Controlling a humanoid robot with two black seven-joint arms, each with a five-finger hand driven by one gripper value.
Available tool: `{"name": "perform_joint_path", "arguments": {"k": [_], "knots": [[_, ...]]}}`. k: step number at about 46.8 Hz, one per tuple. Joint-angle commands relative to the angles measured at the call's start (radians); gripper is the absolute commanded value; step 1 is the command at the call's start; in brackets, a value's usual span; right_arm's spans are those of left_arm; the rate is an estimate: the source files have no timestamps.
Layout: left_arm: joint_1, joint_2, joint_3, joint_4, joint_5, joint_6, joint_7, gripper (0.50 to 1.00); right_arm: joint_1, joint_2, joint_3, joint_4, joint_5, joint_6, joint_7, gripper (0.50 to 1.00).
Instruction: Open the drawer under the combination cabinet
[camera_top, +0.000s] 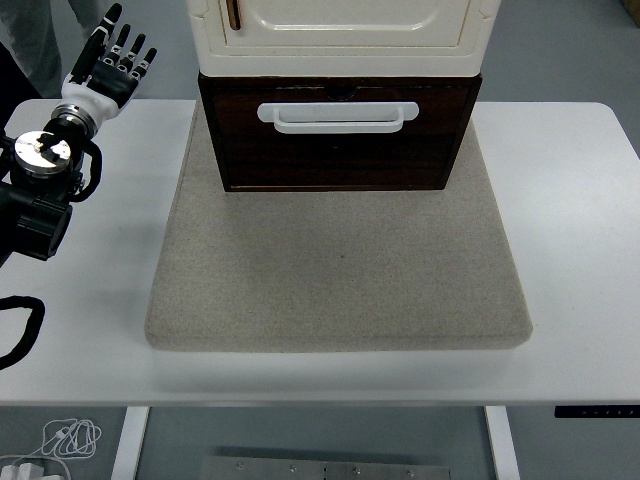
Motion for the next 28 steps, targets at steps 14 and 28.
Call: {"name": "perform_joint_path", "arguments": {"k": [14,28], "knots": [[-0.001,0.005,0.002,0.002,-0.001,-0.026,0.000,1.000,0.002,0.000,0.000,0.001,0.000,0.000,-0.001,0.926],[-0.009,0.046,0.003,0.008,0.002,-0.094,0.003,1.000,0.000,0.000,0.000,0.001,0.000,0.000,-0.001,0.926]]}}
